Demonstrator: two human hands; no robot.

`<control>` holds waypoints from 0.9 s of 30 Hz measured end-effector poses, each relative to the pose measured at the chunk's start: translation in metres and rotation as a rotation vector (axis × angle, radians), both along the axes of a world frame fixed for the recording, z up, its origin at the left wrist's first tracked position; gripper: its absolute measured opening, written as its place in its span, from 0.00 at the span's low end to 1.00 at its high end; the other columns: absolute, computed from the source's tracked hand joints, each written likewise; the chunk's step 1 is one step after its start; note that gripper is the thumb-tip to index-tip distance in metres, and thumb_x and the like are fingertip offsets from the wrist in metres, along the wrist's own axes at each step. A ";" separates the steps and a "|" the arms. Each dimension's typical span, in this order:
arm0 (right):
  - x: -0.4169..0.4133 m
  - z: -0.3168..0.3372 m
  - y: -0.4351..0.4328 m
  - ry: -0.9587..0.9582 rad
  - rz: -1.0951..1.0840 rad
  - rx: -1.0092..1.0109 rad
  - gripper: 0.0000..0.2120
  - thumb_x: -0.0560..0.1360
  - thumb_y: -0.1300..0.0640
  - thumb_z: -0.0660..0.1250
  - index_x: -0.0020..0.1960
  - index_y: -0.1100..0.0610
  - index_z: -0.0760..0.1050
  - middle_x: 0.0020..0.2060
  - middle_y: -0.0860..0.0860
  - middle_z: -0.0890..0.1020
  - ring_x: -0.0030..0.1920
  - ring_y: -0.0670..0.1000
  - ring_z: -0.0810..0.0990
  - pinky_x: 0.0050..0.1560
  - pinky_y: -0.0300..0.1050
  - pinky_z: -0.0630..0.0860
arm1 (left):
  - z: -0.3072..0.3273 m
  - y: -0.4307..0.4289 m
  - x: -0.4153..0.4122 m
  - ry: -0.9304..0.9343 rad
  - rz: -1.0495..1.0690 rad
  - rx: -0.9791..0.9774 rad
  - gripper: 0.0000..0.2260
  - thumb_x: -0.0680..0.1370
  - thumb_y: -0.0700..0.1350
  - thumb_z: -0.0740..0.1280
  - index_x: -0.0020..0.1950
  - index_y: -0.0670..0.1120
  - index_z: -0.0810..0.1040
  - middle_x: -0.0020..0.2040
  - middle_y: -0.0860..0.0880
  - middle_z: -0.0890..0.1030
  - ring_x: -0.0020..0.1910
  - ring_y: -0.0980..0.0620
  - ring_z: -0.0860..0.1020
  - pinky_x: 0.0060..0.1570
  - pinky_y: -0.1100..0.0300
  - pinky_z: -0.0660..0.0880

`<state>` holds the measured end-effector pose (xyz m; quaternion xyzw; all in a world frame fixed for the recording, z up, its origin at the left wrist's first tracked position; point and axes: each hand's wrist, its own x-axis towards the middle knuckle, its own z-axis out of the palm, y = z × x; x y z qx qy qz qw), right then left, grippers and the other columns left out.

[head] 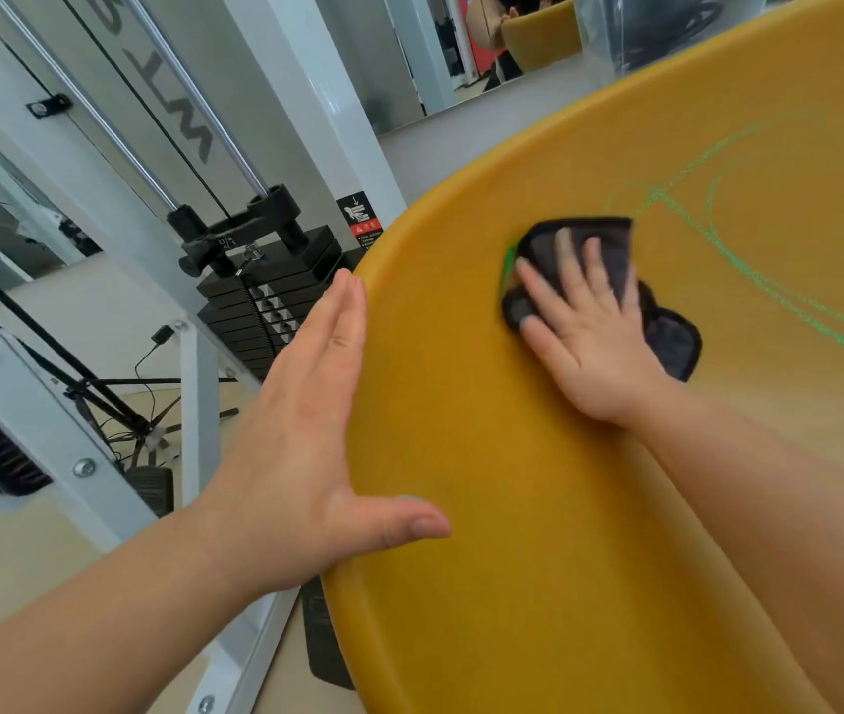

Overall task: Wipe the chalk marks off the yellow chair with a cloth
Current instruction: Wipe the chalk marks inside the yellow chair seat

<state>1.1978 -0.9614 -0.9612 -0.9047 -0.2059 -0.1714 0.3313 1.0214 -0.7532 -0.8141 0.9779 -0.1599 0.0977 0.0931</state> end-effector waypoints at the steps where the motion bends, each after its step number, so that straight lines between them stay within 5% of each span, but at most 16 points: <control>1: 0.004 0.009 0.009 0.084 -0.072 0.060 0.36 0.75 0.25 0.31 0.80 0.36 0.36 0.81 0.49 0.32 0.79 0.56 0.29 0.75 0.72 0.35 | 0.000 0.000 0.000 0.000 0.002 -0.005 0.63 0.58 0.87 0.49 0.82 0.49 0.38 0.83 0.54 0.42 0.81 0.56 0.44 0.79 0.43 0.52; 3: -0.016 0.024 0.040 0.146 -0.017 0.154 0.41 0.72 0.23 0.33 0.80 0.40 0.33 0.80 0.49 0.29 0.78 0.56 0.26 0.75 0.73 0.36 | -0.001 0.001 0.000 -0.006 -0.010 -0.004 0.63 0.59 0.86 0.49 0.82 0.48 0.39 0.83 0.53 0.42 0.81 0.56 0.43 0.79 0.44 0.51; 5: -0.069 0.033 0.062 0.074 0.263 0.179 0.41 0.72 0.23 0.34 0.79 0.40 0.32 0.80 0.45 0.30 0.79 0.53 0.27 0.76 0.71 0.38 | -0.003 0.003 0.000 -0.017 -0.034 -0.004 0.61 0.61 0.85 0.48 0.82 0.46 0.40 0.83 0.51 0.42 0.81 0.55 0.43 0.80 0.47 0.50; 9: -0.137 0.002 0.036 -0.058 0.651 0.021 0.34 0.78 0.28 0.39 0.81 0.38 0.38 0.82 0.43 0.36 0.81 0.52 0.33 0.77 0.55 0.30 | -0.005 0.003 0.000 -0.036 -0.054 -0.011 0.60 0.63 0.84 0.48 0.82 0.45 0.41 0.83 0.50 0.43 0.81 0.55 0.43 0.80 0.53 0.48; 11: -0.112 -0.024 0.004 -0.104 0.549 -0.100 0.31 0.80 0.29 0.39 0.80 0.33 0.39 0.82 0.42 0.37 0.82 0.50 0.36 0.78 0.52 0.32 | -0.005 0.003 -0.001 -0.036 -0.045 -0.004 0.60 0.63 0.84 0.47 0.82 0.46 0.41 0.83 0.51 0.43 0.81 0.55 0.44 0.79 0.51 0.48; 14: -0.057 -0.043 -0.047 0.130 0.099 -0.171 0.29 0.76 0.26 0.31 0.76 0.27 0.35 0.81 0.41 0.34 0.80 0.50 0.31 0.78 0.59 0.32 | -0.004 0.001 -0.002 -0.030 -0.012 0.035 0.59 0.63 0.85 0.48 0.82 0.48 0.39 0.83 0.53 0.41 0.81 0.56 0.42 0.78 0.51 0.47; 17: -0.043 -0.037 -0.042 0.333 -0.167 -0.068 0.41 0.70 0.23 0.25 0.80 0.35 0.35 0.79 0.45 0.28 0.79 0.54 0.27 0.77 0.65 0.33 | -0.003 0.001 -0.002 -0.036 0.014 0.063 0.57 0.65 0.83 0.50 0.82 0.49 0.39 0.83 0.53 0.40 0.81 0.56 0.42 0.78 0.53 0.47; 20: -0.101 -0.021 0.010 0.296 0.100 -0.082 0.43 0.67 0.20 0.26 0.78 0.37 0.29 0.77 0.44 0.27 0.78 0.54 0.26 0.78 0.67 0.39 | -0.002 0.000 -0.003 -0.032 0.047 0.105 0.56 0.65 0.83 0.51 0.82 0.51 0.38 0.83 0.53 0.39 0.81 0.55 0.43 0.78 0.53 0.48; 24: -0.180 -0.022 -0.014 0.226 0.599 -0.157 0.35 0.77 0.26 0.43 0.78 0.33 0.33 0.78 0.35 0.30 0.77 0.45 0.26 0.75 0.49 0.26 | 0.002 -0.008 -0.004 -0.042 0.099 0.234 0.52 0.68 0.78 0.51 0.82 0.50 0.40 0.83 0.49 0.39 0.81 0.51 0.41 0.79 0.50 0.43; 27: -0.144 -0.047 -0.080 0.271 0.343 -0.387 0.31 0.73 0.23 0.30 0.74 0.25 0.32 0.78 0.35 0.31 0.79 0.45 0.28 0.77 0.52 0.28 | 0.001 -0.013 -0.004 -0.048 0.176 0.354 0.48 0.70 0.75 0.47 0.82 0.49 0.42 0.82 0.46 0.37 0.81 0.47 0.39 0.79 0.46 0.43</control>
